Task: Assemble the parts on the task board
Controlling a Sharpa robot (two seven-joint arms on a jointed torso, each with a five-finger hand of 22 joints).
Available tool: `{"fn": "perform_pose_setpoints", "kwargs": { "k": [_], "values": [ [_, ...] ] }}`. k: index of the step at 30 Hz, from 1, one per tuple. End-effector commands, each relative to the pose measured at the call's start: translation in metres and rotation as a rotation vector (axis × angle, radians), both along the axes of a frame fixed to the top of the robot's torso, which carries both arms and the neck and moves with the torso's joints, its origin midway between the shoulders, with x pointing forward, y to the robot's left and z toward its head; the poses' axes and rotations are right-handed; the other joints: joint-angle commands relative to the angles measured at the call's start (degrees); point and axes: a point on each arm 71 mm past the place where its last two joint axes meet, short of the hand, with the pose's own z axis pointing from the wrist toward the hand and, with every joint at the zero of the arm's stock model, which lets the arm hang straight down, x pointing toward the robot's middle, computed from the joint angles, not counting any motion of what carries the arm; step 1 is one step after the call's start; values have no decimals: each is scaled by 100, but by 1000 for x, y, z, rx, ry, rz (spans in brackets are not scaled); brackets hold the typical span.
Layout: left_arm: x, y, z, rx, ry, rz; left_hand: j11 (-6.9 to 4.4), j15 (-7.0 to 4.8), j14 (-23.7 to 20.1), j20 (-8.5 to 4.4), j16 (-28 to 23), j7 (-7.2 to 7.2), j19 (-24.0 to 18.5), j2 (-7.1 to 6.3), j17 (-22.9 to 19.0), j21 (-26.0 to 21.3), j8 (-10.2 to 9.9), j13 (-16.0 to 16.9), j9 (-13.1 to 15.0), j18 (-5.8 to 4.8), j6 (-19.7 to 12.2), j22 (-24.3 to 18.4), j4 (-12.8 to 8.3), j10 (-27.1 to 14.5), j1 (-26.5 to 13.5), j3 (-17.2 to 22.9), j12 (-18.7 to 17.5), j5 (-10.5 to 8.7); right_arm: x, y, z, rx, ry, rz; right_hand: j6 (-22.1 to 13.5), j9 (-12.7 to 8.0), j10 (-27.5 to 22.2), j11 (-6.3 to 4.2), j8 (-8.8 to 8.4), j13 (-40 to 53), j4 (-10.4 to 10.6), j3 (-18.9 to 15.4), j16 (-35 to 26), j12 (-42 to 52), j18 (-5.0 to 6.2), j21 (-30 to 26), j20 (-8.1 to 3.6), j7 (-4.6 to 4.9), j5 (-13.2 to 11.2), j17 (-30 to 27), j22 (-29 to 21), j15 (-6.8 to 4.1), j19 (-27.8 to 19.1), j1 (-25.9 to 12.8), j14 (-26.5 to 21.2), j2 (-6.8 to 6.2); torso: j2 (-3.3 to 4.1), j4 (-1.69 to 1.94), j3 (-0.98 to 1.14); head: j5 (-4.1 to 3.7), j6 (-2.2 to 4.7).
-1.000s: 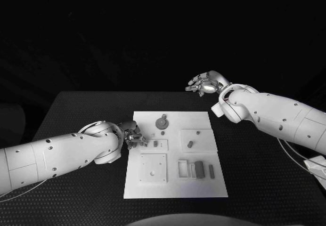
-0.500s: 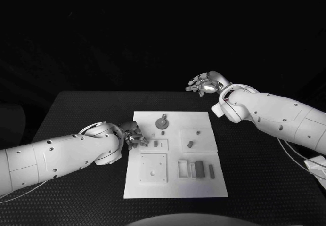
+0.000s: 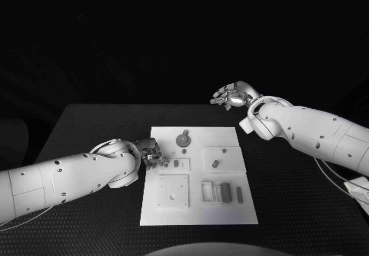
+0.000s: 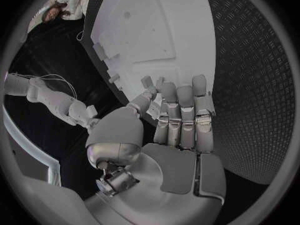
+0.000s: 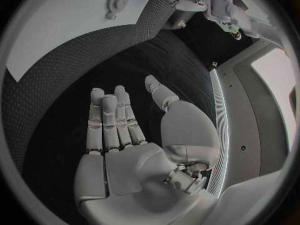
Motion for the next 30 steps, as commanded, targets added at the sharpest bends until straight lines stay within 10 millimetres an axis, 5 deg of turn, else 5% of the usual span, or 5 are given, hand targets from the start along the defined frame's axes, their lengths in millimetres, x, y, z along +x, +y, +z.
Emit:
{"fn": "perform_pose_setpoints", "kwargs": {
  "k": [1, 30],
  "values": [
    [-1, -2, -1, 1, -10, -15, -145, -15, 43, -10, -20, -1, 25, 50, -8, 12, 33, 0, 0, 41, 30, 76, -43, 144, 90, 76, -23, 24, 0, 1, 0, -3, 1, 15, -3, -10, -28, 15, -10, -8, 12, -33, -12, 34, 84, -40, 30, 31, 21, -9, 2, -36, -5, -51, -11, -12, 1, 1, -2, -5, -2],
    [0, 1, -1, 15, -24, -16, -155, -17, 68, -12, -22, -10, 42, 44, -13, 12, 29, 3, -2, 46, 43, 80, -48, 160, 115, 92, -39, 59, -1, 1, -1, -3, 4, 16, -3, -11, -32, 15, -9, -28, 9, -33, -10, 49, 84, -42, 29, 31, 21, -11, 3, -37, -4, -54, -11, -10, -1, 3, -3, 12, -6]
  ]
}}
